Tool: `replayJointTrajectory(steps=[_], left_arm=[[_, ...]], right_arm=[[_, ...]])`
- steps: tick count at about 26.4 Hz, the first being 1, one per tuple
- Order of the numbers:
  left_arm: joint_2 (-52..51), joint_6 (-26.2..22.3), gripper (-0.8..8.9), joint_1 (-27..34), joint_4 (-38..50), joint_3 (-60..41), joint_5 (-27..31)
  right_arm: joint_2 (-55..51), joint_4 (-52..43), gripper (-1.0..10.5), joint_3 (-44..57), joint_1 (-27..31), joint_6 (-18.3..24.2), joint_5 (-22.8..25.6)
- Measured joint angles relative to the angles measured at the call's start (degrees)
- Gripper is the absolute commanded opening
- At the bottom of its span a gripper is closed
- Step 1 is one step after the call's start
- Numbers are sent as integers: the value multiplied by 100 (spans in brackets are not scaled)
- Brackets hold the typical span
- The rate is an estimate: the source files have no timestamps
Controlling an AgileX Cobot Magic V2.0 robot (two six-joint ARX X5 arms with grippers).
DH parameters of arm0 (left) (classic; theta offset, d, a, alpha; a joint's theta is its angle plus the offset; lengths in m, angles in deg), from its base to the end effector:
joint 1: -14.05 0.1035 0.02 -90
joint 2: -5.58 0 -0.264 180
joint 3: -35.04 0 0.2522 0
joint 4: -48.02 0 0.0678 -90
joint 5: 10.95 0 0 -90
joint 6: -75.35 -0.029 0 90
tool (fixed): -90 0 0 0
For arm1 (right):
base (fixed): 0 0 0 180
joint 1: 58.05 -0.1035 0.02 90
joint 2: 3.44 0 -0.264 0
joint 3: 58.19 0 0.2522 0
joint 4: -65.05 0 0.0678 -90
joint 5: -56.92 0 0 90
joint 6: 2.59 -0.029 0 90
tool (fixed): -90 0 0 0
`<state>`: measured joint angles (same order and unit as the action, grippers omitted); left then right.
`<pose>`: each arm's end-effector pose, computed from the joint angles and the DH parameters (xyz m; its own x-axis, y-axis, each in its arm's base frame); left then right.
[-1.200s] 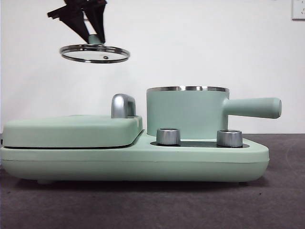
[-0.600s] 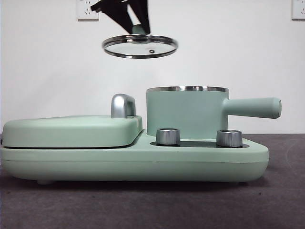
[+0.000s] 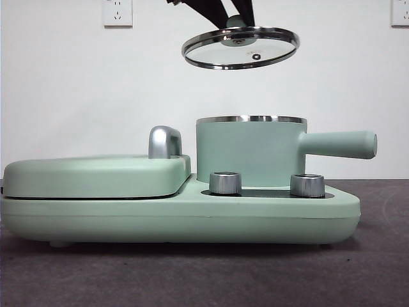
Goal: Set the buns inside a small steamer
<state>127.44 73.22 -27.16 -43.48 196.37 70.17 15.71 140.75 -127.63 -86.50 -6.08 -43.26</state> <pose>0.3080 -0.2757 0.4120 0.3556 -0.5166 -0.7789 0.7439 0.6609 -0.0987 0.0141 0.0134 0.3428 0.6975 0.5789 -0.4223 -0.5852 0.8003 0.1307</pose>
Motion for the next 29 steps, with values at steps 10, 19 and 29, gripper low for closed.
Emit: replayJointTrajectory(steps=[10, 19, 29], left_arm=[[518, 2, 19, -13, 251, -42, 0], [678, -2, 18, 7, 404, -42, 0], [835, -2, 17, 44, 374, -42, 2]], right_arm=[[0, -2, 338, 0, 0, 0, -35], [0, 0, 338, 2, 0, 0, -35], [0, 0, 338, 0, 0, -4, -35]])
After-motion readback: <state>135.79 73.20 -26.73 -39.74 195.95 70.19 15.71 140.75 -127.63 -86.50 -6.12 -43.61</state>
